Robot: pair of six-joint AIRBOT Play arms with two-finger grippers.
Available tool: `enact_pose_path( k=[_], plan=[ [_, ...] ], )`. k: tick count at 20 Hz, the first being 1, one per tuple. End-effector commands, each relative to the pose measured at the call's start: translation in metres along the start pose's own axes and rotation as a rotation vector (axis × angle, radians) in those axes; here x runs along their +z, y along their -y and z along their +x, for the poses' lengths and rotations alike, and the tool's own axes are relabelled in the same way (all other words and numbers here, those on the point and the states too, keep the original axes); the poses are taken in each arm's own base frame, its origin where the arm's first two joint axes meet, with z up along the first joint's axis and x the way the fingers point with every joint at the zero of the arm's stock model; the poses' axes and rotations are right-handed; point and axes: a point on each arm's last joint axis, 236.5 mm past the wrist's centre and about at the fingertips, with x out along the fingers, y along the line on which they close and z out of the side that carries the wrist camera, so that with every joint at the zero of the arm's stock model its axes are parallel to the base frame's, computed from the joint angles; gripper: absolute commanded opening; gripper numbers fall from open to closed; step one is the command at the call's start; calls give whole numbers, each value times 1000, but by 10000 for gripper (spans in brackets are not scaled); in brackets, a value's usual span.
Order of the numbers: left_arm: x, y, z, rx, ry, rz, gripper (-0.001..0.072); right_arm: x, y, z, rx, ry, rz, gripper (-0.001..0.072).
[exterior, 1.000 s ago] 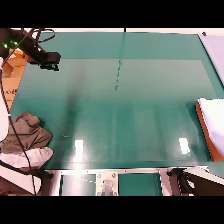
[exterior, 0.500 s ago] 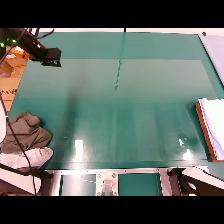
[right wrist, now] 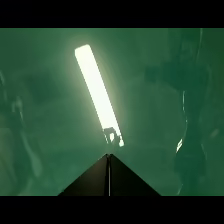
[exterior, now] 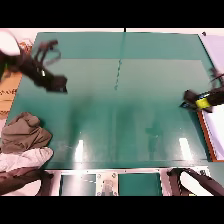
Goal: Fold the shirts.
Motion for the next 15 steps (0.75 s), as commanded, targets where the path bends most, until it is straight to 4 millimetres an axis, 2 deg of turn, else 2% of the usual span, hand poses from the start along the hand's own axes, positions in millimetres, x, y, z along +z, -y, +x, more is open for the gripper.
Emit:
enact_pose_path(
  k=[1,3,5,15],
  plan=[
    [-84,-1,35,-3,-75,-53,29,-55,-39,30,27,-70,-177,11],
    [-107,-5,47,0,-95,-69,30,-61,-47,35,35,-70,-213,11],
    [-115,-7,53,-1,-113,-78,30,-66,-56,36,56,-81,-226,11],
    [-101,-9,54,7,-52,-77,30,-67,-57,36,59,-82,-228,11]
  ],
)
